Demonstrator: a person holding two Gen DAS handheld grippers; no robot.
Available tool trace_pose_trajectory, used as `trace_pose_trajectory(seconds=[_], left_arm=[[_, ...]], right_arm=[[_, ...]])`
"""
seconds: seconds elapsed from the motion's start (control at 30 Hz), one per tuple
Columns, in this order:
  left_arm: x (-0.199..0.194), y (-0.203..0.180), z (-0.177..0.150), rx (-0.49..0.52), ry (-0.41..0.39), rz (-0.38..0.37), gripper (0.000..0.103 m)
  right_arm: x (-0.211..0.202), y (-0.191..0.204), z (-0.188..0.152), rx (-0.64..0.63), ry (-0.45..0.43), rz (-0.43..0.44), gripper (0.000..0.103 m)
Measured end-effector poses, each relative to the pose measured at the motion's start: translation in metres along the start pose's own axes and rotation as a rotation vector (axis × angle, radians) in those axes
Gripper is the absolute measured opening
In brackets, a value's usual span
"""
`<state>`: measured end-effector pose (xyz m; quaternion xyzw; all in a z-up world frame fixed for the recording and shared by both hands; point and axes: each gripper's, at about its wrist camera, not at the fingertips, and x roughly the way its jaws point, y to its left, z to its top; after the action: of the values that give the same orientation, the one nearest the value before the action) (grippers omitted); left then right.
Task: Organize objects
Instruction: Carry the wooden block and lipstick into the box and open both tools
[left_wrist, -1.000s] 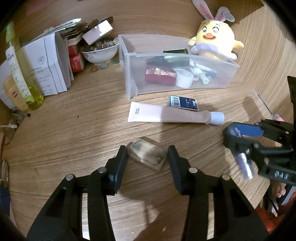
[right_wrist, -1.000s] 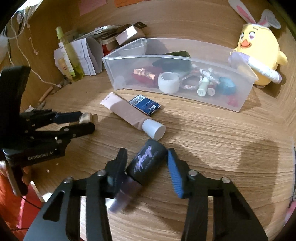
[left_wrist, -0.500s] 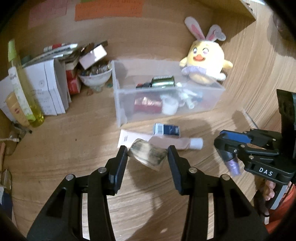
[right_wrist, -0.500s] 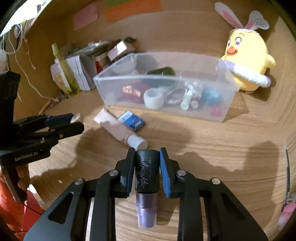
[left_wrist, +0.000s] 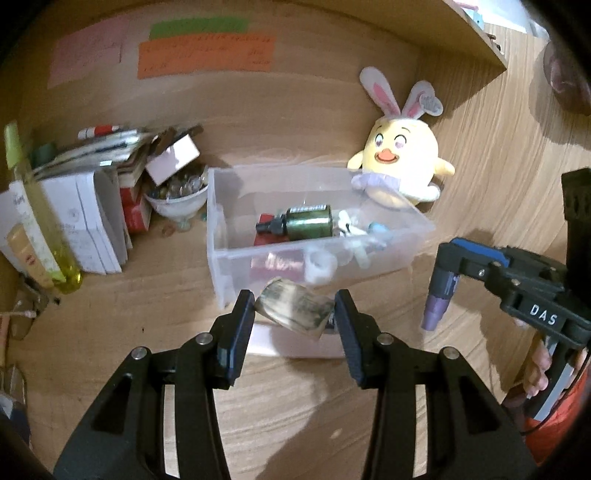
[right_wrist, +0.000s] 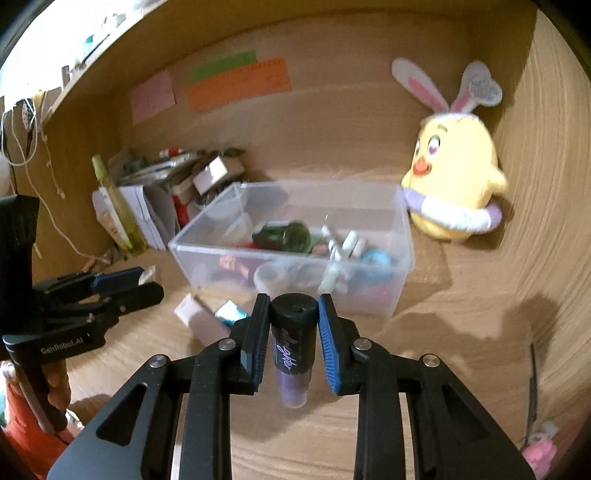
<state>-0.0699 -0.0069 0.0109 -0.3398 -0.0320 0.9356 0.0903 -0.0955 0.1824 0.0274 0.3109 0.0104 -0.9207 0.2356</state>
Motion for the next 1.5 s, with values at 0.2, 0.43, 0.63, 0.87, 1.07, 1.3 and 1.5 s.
trace_pose_trajectory(seconds=[0.2,0.43,0.63,0.87,1.07,1.3,1.5], left_arm=[[0.001,-0.005,0.019,0.0,-0.027,0.0,0.044],[0.001,-0.004,0.04,-0.011,-0.055,0.002,0.044],[0.015,0.001,0.051,-0.035,-0.042,0.008,0.044],[0.043,0.012,0.058,-0.058,0.005,0.02,0.044],[0.067,0.021,0.061,-0.074,0.048,0.031,0.044],[0.087,0.024,0.063,-0.066,0.085,0.037,0.044],[0.097,0.022,0.063,-0.067,0.105,0.031,0.044]], right_arm=[[-0.008,0.001,0.027,-0.036,-0.072,-0.014,0.024],[-0.004,-0.002,0.054,-0.053,-0.125,-0.023,0.024],[0.009,-0.006,0.068,-0.063,-0.143,-0.06,0.024],[0.03,-0.011,0.076,-0.095,-0.135,-0.13,0.024],[0.057,-0.017,0.073,-0.11,-0.083,-0.163,0.023],[0.08,-0.018,0.067,-0.13,-0.032,-0.17,0.024],[0.092,-0.013,0.064,-0.141,0.01,-0.128,0.024]])
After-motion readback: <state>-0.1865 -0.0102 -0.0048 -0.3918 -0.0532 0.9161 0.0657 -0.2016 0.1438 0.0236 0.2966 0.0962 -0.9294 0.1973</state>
